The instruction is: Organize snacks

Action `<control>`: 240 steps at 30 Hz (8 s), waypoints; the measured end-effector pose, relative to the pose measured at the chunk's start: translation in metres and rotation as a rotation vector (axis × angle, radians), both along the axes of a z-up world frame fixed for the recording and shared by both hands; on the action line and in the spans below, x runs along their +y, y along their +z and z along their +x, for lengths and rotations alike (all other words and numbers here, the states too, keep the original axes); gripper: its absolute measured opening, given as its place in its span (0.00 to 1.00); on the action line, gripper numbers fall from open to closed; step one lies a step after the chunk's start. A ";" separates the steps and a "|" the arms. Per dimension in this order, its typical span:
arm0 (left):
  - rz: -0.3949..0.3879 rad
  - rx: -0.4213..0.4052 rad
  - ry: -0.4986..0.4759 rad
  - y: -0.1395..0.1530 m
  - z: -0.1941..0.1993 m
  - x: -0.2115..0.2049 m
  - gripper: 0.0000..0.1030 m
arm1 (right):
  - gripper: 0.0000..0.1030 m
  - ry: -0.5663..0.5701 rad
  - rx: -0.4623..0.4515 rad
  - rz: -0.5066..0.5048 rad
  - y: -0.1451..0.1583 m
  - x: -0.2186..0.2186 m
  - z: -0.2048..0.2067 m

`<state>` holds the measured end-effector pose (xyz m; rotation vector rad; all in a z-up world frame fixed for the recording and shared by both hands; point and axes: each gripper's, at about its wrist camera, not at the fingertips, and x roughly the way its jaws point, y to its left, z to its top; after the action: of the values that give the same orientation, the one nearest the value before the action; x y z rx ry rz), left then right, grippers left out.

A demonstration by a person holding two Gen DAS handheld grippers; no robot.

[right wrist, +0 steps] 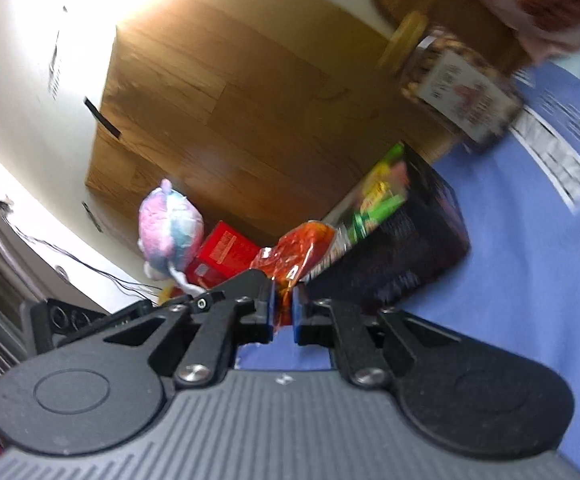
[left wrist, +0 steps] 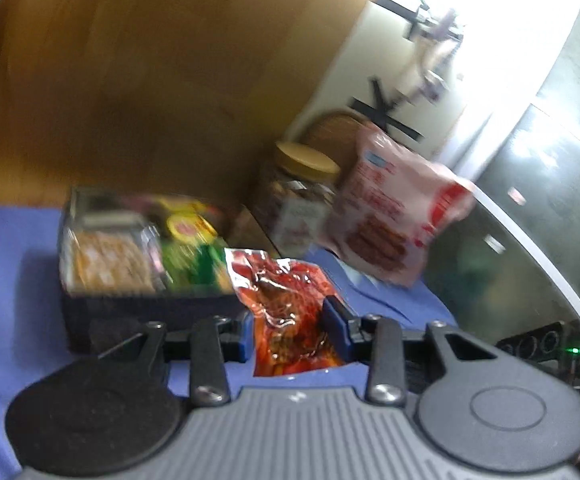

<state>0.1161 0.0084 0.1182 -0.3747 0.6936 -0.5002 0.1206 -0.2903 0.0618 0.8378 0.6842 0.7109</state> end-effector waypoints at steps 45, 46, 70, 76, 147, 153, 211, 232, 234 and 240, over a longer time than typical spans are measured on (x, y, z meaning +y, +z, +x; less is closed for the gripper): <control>0.562 -0.067 0.425 -0.002 -0.097 -0.048 1.00 | 0.37 -0.120 -0.163 -0.369 0.028 0.016 -0.098; 0.565 -0.067 0.434 -0.002 -0.100 -0.049 1.00 | 0.37 -0.122 -0.162 -0.364 0.028 0.014 -0.101; 0.611 -0.094 0.465 -0.004 -0.145 -0.067 1.00 | 0.50 -0.172 -0.166 -0.268 0.034 -0.006 -0.142; 0.617 -0.084 0.477 -0.005 -0.147 -0.067 1.00 | 0.51 -0.166 -0.156 -0.261 0.031 -0.005 -0.142; 0.771 -0.226 0.559 0.008 -0.164 -0.068 1.00 | 0.71 -0.235 -0.123 -0.242 0.032 -0.027 -0.153; 0.791 -0.225 0.569 0.012 -0.167 -0.074 1.00 | 0.71 -0.234 -0.110 -0.217 0.031 -0.032 -0.156; 0.888 -0.164 0.544 -0.005 -0.165 -0.073 1.00 | 0.72 -0.178 -0.120 -0.196 0.023 -0.023 -0.157; 0.856 -0.109 0.474 -0.017 -0.164 -0.081 1.00 | 0.72 -0.176 -0.101 -0.191 0.019 -0.023 -0.154; 0.853 -0.107 0.471 -0.017 -0.164 -0.081 1.00 | 0.72 -0.177 -0.100 -0.190 0.018 -0.023 -0.154; 0.847 -0.095 0.453 -0.020 -0.163 -0.082 1.00 | 0.72 -0.177 -0.099 -0.190 0.017 -0.023 -0.154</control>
<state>-0.0471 -0.0741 0.0985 0.2901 0.6427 0.2220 -0.0338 -0.3133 0.0793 0.6745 0.5709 0.5156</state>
